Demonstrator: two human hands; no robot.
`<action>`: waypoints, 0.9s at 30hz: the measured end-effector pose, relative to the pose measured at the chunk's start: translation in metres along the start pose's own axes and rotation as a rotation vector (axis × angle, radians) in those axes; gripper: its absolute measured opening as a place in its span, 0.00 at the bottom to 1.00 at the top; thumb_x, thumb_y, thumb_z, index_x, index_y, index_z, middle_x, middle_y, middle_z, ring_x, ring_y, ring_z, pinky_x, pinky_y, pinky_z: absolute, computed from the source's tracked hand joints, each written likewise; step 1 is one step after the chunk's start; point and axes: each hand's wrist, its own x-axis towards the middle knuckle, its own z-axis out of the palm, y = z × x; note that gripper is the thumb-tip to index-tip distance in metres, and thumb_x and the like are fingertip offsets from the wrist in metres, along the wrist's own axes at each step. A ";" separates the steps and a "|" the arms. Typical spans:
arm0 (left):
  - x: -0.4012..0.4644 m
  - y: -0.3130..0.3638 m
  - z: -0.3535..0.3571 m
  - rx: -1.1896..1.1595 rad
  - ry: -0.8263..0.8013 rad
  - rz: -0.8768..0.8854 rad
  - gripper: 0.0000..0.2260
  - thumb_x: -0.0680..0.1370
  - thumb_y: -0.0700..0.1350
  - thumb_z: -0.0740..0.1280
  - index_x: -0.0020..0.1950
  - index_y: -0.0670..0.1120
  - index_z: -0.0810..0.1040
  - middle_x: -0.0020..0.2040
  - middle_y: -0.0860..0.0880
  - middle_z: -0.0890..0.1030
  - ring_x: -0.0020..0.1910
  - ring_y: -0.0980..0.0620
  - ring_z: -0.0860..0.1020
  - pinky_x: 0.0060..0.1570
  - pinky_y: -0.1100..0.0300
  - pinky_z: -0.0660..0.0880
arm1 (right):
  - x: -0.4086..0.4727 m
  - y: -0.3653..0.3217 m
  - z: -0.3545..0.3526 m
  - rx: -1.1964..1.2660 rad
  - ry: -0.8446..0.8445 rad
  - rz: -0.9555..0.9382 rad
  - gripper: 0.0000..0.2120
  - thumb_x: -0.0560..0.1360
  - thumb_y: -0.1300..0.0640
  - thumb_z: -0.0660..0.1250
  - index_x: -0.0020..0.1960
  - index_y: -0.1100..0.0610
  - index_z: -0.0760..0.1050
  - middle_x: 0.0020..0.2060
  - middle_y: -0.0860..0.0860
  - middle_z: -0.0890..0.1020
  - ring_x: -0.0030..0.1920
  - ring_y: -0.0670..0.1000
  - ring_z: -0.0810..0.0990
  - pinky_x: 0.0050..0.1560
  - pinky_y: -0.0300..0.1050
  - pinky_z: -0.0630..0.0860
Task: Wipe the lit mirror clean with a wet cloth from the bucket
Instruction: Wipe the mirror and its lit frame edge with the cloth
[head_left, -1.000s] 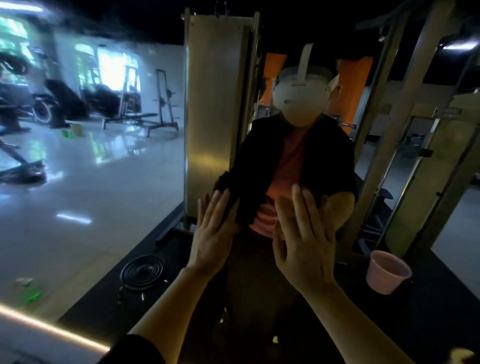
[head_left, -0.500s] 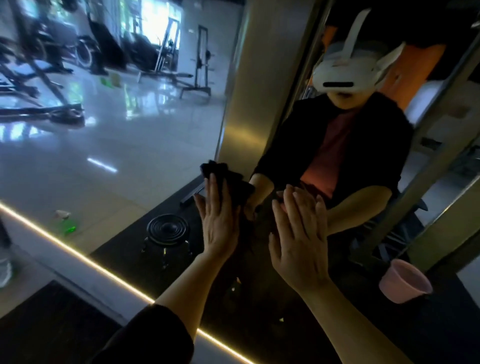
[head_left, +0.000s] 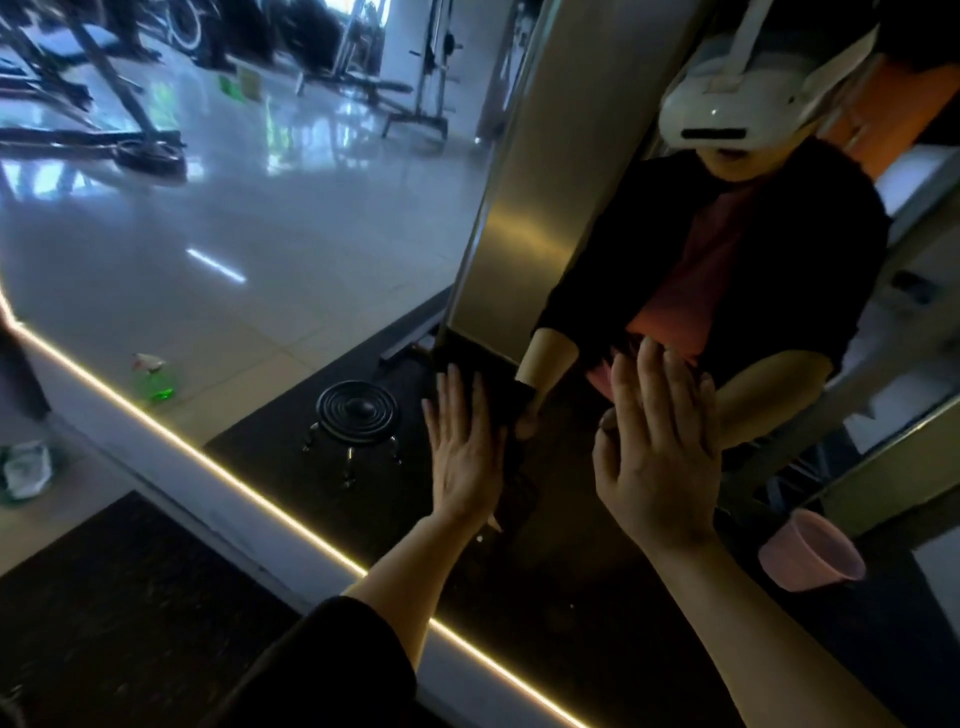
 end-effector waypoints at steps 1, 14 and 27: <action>0.008 -0.015 -0.007 -0.079 0.022 -0.160 0.34 0.83 0.50 0.54 0.77 0.54 0.30 0.79 0.49 0.32 0.78 0.48 0.35 0.76 0.47 0.34 | 0.000 0.000 0.000 -0.011 -0.006 0.000 0.32 0.78 0.54 0.64 0.78 0.62 0.60 0.78 0.60 0.59 0.79 0.60 0.55 0.74 0.65 0.58; -0.073 0.100 0.028 -0.484 -0.121 0.019 0.33 0.80 0.54 0.54 0.80 0.51 0.39 0.80 0.51 0.34 0.78 0.49 0.36 0.75 0.56 0.51 | -0.008 0.016 -0.030 0.107 -0.126 -0.014 0.31 0.79 0.57 0.63 0.79 0.60 0.58 0.79 0.58 0.57 0.79 0.57 0.52 0.77 0.58 0.54; -0.108 0.220 0.096 -0.373 0.067 0.030 0.40 0.75 0.26 0.60 0.80 0.50 0.45 0.80 0.52 0.37 0.79 0.46 0.40 0.76 0.45 0.50 | -0.157 0.205 -0.089 -0.020 -0.115 0.185 0.31 0.77 0.57 0.63 0.78 0.59 0.60 0.79 0.57 0.56 0.79 0.56 0.53 0.77 0.59 0.54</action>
